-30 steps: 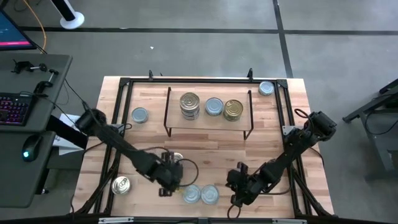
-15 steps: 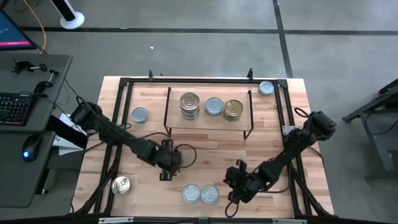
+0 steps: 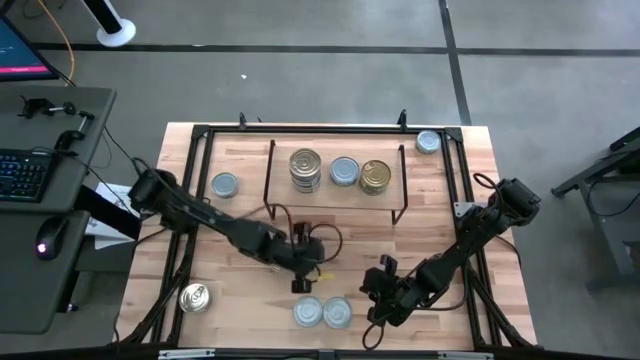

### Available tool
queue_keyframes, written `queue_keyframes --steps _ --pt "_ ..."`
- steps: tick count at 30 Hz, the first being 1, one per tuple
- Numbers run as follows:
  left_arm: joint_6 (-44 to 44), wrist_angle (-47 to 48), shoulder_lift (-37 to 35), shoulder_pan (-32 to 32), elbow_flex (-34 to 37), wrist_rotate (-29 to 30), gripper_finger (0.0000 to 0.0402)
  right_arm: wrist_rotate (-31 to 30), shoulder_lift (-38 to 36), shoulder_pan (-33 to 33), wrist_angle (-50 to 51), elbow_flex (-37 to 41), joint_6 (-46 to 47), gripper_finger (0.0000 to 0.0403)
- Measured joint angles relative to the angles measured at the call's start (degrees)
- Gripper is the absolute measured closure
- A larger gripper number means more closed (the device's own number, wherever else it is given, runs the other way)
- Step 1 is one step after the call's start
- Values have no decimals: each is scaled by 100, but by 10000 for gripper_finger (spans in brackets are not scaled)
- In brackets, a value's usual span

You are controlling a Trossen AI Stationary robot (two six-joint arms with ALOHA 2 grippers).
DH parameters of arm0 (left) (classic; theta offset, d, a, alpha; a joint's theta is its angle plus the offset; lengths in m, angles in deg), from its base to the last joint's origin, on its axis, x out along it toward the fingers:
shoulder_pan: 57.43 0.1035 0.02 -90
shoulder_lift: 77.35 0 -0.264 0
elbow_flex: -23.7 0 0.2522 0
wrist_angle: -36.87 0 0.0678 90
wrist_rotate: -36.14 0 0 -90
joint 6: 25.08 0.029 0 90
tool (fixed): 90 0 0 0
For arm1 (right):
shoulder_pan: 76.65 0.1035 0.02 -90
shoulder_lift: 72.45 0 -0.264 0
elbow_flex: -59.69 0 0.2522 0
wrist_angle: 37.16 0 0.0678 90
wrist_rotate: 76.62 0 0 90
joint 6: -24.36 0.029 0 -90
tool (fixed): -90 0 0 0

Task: Stack canned seafood by type on shelf
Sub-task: Stack the blue-pink tuna can on top of the blue-pink tuna can on the shelf

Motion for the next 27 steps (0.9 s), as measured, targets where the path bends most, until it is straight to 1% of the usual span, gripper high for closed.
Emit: queue_keyframes --steps 1,3,6,8,10,12,15,18,20,23,27 --pt "287 304 -88 8 -204 6 402 6 0 0 0 0 -19 403" --pt "477 919 -205 66 -340 -33 402 6 0 0 10 0 -43 403" --pt "307 1885 -310 141 -326 -261 402 11 0 -43 19 0 -130 403" --pt "205 2343 -358 172 -178 -539 402 11 0 -65 14 0 -136 403" --pt "179 2319 -326 174 198 -1040 402 20 0 -83 12 0 -134 403" --pt "118 2048 -295 166 627 -1612 402 30 0 -85 -36 0 -134 403" --pt "-247 1782 -330 189 981 -2030 402 34 0 -83 -79 0 -134 403" --pt "-335 1718 -308 251 1046 -2044 402 36 0 -83 -77 0 -134 403" --pt "-329 1536 -325 278 1021 -1904 402 34 0 -83 -79 0 -136 403" --pt "-326 1605 -314 320 1033 -1703 402 34 0 -83 -77 0 -138 403" --pt "-84 1741 -239 403 1031 -1699 401 34 0 -83 -75 0 -156 403"
